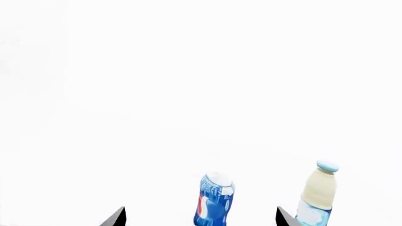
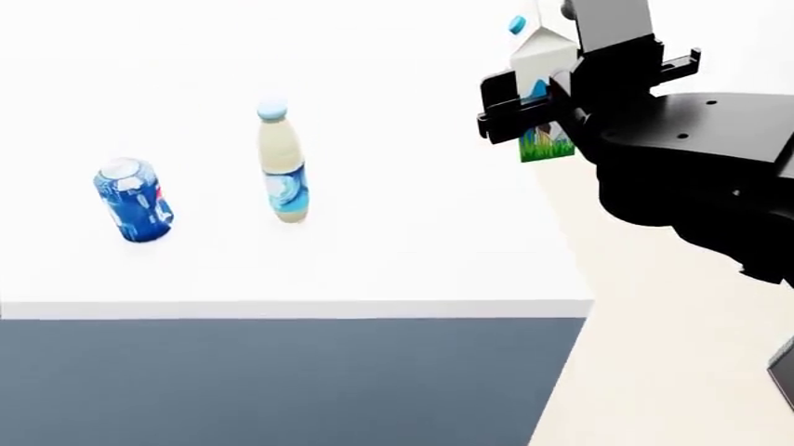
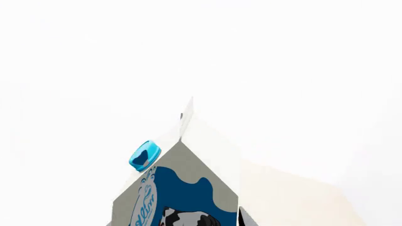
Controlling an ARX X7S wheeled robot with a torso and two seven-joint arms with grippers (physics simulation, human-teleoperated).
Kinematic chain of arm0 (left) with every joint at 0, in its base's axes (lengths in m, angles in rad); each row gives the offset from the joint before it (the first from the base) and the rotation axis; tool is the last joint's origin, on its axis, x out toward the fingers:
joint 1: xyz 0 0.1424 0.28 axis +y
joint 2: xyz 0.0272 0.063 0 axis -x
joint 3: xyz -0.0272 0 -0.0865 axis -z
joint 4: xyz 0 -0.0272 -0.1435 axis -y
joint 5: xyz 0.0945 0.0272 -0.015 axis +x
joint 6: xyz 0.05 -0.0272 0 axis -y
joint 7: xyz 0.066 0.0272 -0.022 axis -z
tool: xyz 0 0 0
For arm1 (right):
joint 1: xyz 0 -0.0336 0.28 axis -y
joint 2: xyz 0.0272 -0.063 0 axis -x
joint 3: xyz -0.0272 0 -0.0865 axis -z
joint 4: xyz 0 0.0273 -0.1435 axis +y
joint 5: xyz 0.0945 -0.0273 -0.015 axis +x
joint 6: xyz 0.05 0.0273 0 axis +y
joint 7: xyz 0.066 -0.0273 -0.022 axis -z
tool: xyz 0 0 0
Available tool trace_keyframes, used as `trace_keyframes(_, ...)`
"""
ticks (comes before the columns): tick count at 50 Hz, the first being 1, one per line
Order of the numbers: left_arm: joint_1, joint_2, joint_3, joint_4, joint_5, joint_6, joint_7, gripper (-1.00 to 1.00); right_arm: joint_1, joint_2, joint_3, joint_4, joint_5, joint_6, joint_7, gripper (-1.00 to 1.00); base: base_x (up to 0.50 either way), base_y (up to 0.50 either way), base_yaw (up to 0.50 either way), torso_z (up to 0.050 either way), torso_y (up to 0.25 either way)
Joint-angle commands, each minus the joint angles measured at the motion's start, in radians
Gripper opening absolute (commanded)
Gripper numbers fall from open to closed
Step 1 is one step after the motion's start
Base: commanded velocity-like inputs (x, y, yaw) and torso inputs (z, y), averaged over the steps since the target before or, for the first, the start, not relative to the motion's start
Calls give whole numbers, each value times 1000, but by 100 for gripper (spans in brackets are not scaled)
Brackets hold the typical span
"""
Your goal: Move the drinks to the dining counter.
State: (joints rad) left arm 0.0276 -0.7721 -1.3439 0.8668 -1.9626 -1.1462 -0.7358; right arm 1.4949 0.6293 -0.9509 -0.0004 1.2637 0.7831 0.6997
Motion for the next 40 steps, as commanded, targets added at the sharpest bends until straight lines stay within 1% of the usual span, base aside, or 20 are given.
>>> trace_keyframes(1,4,-2,-2,3,-1,2,-2,100,9,0,8,-5,-30,7,-16,-100,-21,488,0,0,10)
trace_keyframes(5,8,-1,-15,0,-8,2,1,100,11,-5,9,2,-26,7,-23,-100,-19,474,0,0,0)
trace_keyframes(14,9,2,-15,-1,0,-3,9,100,3,-16,5,14,-34,-4,-39,-100,0,0,0,0,2)
trace_keyframes(27,1,31,-4,-2,49,-32,44,100,-11,-123,-20,179,-106,-96,-153,-100,0,0,0,0,0)
trace_keyframes(32,-4,50,3,-5,79,-48,66,100,-28,-183,-29,286,-139,-153,-214,-100,0,0,0,0,0)
trace_keyframes(40,-1,48,5,-6,80,-45,63,100,-59,-221,-32,362,-170,-222,-262,-100,0,0,0,0,1)
